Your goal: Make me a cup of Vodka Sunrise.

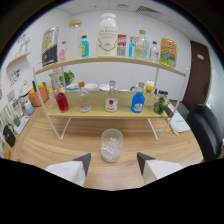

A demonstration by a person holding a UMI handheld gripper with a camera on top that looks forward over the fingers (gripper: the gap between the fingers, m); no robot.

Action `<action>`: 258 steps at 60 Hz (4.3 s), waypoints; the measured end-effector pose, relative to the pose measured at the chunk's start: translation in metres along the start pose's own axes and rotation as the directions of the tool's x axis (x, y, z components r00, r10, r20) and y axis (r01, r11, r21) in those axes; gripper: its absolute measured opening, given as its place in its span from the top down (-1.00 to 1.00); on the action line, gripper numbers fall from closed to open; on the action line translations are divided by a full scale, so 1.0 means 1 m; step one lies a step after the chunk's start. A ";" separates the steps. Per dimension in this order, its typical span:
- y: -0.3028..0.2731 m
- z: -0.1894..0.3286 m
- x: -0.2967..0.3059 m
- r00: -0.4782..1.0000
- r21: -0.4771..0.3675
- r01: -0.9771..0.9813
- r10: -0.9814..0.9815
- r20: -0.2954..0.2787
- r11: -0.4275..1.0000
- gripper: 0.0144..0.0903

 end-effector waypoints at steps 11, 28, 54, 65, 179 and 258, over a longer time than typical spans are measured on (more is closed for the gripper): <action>-0.001 -0.002 0.002 1.000 0.009 0.004 -0.004 -0.012 1.000 -0.88; 0.000 -0.021 -0.001 0.999 0.063 0.006 -0.002 -0.052 0.998 -0.88; -0.035 -0.001 -0.137 0.994 0.243 -0.019 -0.007 0.106 0.970 -0.89; -0.083 0.041 -0.167 0.994 0.299 -0.027 -0.007 0.111 0.954 -0.89; -0.080 0.055 -0.086 0.159 -0.161 -0.947 0.840 0.519 0.278 0.47; -0.041 0.096 -0.183 0.958 0.264 -0.208 0.142 0.248 0.942 0.47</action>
